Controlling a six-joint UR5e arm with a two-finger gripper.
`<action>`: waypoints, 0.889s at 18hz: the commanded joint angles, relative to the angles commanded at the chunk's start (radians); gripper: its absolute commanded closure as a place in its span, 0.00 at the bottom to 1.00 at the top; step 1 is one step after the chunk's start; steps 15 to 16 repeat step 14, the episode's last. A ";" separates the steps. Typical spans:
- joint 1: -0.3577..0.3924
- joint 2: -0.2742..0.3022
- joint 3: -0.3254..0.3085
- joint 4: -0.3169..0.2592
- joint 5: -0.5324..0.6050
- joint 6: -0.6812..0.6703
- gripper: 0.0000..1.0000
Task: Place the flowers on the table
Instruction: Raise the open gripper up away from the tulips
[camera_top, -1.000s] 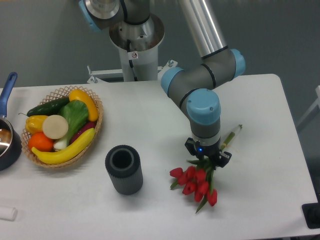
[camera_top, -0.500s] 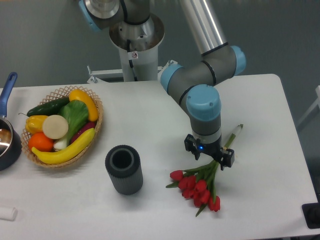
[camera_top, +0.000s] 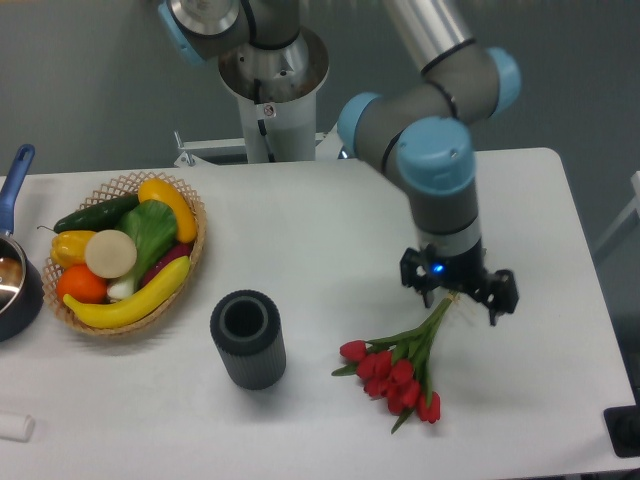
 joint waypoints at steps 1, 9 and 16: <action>0.025 0.015 0.006 -0.042 -0.015 0.069 0.00; 0.232 0.152 0.000 -0.244 -0.129 0.433 0.00; 0.305 0.190 -0.018 -0.278 -0.209 0.513 0.00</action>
